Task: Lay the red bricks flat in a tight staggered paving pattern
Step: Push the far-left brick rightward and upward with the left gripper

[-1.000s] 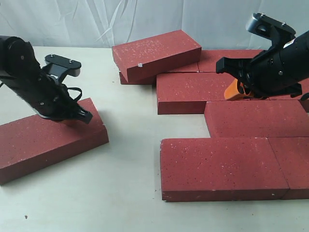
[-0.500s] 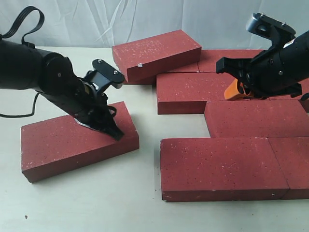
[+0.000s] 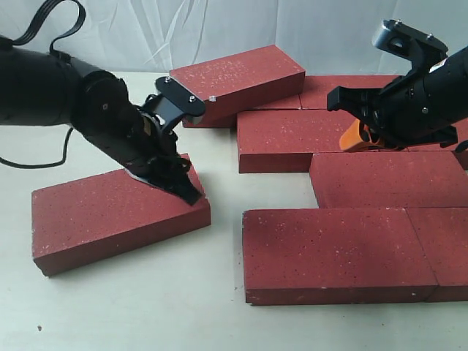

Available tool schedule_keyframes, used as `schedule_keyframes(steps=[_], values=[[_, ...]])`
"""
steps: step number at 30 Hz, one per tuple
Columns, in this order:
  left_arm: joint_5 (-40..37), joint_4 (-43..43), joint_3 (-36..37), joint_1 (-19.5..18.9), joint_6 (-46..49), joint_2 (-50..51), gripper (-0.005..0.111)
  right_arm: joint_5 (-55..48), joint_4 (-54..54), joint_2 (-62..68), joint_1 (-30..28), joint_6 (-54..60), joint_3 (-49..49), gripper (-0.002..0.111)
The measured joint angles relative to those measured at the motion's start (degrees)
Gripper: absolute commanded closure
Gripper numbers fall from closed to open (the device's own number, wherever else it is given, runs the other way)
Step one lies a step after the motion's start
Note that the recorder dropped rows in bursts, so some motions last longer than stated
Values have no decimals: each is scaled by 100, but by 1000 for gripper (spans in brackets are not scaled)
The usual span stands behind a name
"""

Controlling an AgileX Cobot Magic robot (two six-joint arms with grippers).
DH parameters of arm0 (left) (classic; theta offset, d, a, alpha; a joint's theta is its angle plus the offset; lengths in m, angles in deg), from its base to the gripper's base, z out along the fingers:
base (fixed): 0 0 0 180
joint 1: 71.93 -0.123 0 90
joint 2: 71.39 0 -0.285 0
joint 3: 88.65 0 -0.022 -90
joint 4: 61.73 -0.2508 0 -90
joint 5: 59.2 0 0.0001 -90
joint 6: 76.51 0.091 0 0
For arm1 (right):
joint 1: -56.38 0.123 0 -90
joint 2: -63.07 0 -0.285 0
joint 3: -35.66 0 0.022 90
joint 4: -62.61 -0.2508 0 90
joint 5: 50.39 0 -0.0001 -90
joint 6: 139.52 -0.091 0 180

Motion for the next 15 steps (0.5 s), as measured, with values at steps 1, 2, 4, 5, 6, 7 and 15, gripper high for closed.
schedule_keyframes(steps=[1,2,4,5,6,7,15], values=[[-169,-342,-27,0,-353,-27,107,0,0,0,0,0,0,109],[-333,-705,-40,0,-747,-54,107,0,0,0,0,0,0,109],[-579,-1339,-51,0,-1478,-109,107,0,-16,0,0,0,0,109],[-674,-1633,-63,0,-1852,-122,107,0,-16,0,0,0,0,109],[-720,-1829,-63,-23,-2106,-144,107,0,-27,0,0,0,0,109],[-776,-1925,-63,-53,-2340,-155,107,0,-27,0,0,0,0,109],[-1138,-778,-74,-788,-2024,-106,107,0,-37,0,0,0,0,109]])
